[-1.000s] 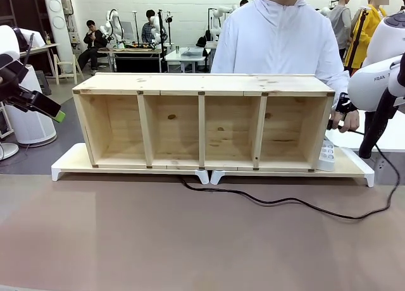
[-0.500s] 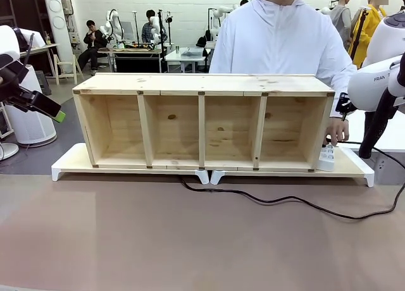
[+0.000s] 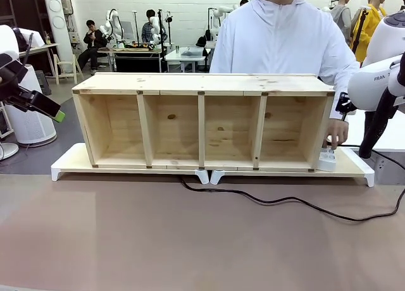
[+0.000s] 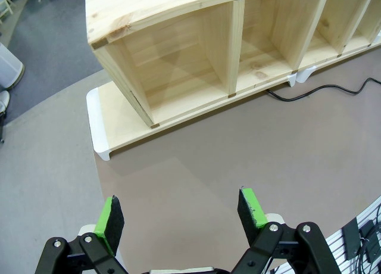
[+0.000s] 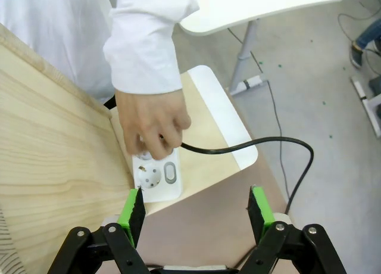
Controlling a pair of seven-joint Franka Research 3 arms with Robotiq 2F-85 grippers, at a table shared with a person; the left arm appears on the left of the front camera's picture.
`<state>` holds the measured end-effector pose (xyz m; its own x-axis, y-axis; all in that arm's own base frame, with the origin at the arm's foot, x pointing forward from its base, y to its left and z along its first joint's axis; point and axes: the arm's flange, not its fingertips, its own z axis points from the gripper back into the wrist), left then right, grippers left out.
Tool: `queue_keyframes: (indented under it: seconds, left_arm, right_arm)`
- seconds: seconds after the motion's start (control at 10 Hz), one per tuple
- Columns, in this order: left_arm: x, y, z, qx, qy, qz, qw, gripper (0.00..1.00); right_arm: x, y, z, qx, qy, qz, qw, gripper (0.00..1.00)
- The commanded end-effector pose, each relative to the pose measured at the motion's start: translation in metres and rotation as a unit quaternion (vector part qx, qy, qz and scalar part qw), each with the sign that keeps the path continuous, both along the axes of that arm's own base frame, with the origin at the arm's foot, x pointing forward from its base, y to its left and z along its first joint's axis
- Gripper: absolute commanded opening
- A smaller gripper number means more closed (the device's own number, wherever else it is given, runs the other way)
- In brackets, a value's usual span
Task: Perform cable management.
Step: Release the Power Cable when the human grasps it.
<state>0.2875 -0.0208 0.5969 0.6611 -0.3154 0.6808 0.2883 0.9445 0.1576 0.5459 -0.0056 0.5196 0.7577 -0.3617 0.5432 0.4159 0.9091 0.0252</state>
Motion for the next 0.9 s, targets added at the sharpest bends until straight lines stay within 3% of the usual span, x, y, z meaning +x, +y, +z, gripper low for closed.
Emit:
queue_keyframes:
  seconds: [0.0,0.8]
  left_arm:
    - [0.0026,0.0005,-0.0001,0.001,-0.005,0.001,1.000,1.00]
    - [0.0026,0.0005,-0.0001,0.001,-0.005,0.001,1.000,1.00]
  right_arm:
    - [-0.0002,-0.0001,-0.0004,0.001,0.001,-0.002,1.000,0.89]
    - [-0.0002,-0.0001,-0.0004,0.001,0.001,-0.002,1.000,0.89]
